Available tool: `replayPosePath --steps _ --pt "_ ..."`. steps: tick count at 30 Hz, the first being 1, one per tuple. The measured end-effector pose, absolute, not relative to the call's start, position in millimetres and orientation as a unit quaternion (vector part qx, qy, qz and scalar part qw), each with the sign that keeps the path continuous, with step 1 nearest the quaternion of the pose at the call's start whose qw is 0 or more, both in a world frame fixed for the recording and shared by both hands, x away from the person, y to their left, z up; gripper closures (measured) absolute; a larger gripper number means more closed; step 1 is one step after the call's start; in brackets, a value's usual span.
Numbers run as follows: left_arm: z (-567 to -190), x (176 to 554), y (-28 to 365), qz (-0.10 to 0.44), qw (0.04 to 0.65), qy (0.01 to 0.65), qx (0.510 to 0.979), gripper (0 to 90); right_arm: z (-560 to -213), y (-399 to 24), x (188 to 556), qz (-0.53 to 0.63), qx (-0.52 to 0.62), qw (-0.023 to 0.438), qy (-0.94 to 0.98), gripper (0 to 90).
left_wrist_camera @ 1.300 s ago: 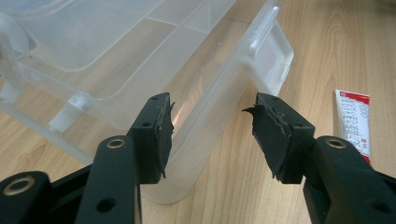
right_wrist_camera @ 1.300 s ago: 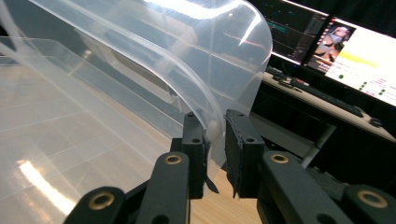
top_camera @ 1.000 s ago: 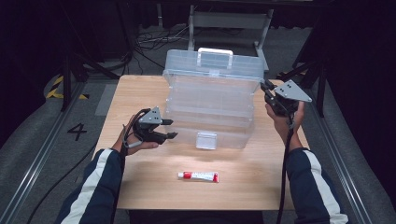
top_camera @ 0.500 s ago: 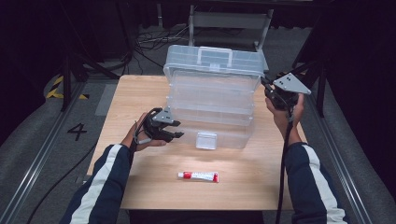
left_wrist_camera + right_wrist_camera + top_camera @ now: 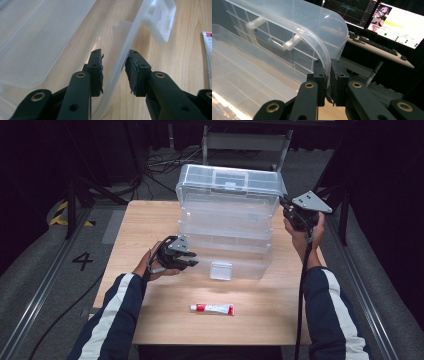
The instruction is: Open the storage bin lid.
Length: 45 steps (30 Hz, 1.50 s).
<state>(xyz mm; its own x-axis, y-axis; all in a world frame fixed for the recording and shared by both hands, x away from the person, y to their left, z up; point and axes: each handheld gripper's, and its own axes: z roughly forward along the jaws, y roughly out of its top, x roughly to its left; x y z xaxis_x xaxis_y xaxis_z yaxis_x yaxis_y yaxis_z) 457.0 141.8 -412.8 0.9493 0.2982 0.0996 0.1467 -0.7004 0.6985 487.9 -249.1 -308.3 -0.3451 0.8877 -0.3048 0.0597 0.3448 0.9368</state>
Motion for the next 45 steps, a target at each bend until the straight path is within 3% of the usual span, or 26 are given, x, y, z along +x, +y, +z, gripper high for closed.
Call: replayPosePath --steps 19,45 --pt "-411 458 139 0.102 0.357 0.085 0.924 77.6 -300 -248 512 0.451 0.369 0.433 0.688 85.0" --pt "-414 461 142 0.101 0.37 0.068 0.921 80.0 -280 -242 545 0.415 0.417 0.393 0.707 85.6"
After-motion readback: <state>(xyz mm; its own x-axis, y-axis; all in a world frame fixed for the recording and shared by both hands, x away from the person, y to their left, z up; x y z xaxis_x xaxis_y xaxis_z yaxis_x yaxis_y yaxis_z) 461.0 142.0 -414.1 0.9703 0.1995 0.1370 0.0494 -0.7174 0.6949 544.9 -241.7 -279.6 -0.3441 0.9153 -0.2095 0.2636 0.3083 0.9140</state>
